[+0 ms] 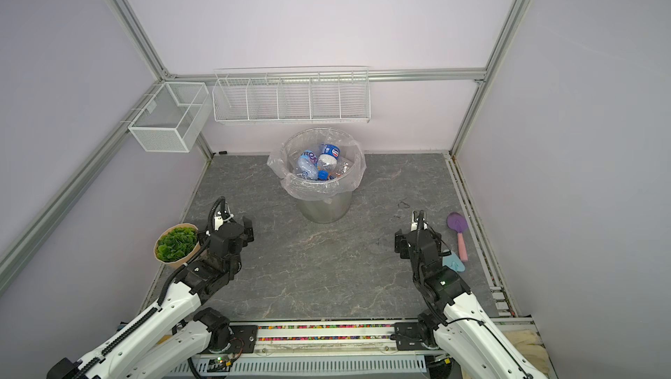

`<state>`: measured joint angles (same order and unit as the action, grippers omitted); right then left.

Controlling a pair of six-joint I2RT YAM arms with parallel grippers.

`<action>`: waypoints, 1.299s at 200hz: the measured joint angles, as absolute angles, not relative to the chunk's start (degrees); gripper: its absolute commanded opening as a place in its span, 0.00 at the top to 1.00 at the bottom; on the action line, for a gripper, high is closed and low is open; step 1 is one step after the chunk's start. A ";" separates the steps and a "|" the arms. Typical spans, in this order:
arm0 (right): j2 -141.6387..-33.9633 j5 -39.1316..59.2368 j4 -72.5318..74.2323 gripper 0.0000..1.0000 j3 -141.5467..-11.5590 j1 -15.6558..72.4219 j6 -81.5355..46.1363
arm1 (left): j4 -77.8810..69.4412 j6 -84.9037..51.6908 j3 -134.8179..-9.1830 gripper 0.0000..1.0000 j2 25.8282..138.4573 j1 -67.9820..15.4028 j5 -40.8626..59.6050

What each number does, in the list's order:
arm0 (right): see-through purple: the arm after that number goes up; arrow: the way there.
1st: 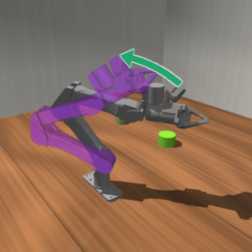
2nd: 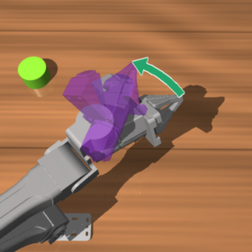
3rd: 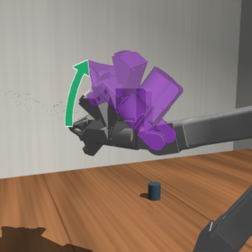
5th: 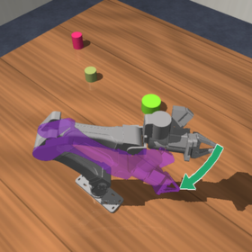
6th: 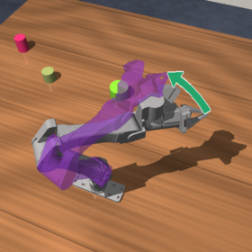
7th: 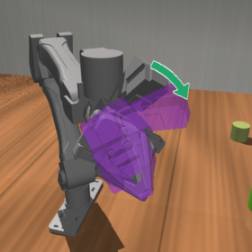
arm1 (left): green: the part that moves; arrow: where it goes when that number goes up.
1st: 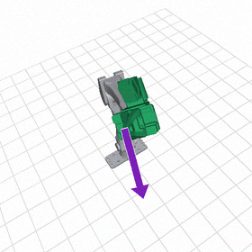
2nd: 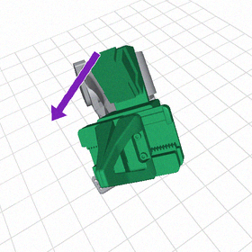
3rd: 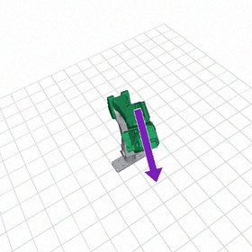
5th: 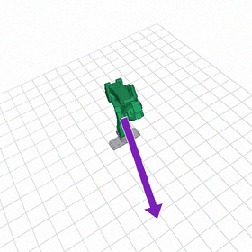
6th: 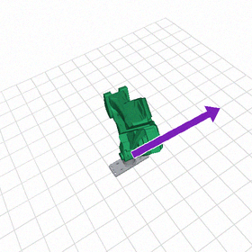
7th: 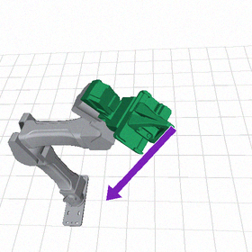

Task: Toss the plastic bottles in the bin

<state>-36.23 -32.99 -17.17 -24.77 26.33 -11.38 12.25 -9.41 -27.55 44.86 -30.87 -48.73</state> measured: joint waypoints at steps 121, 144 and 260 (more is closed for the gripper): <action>-37.43 -40.21 -12.08 0.11 -21.67 26.09 -8.73 | 7.16 -13.02 -18.55 0.01 46.04 -28.88 -51.20; -38.15 -41.17 -10.28 0.11 -19.62 25.96 -8.49 | 7.11 -13.04 -18.37 0.01 44.45 -28.88 -51.22; -40.45 -42.46 1.78 0.11 -13.87 23.20 -7.25 | 6.76 -13.06 -16.99 0.06 39.11 -28.88 -50.61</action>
<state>-40.45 -42.46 1.78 -13.87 23.20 -7.25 6.76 -13.06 -16.99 39.11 -28.88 -50.61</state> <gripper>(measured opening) 0.891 0.946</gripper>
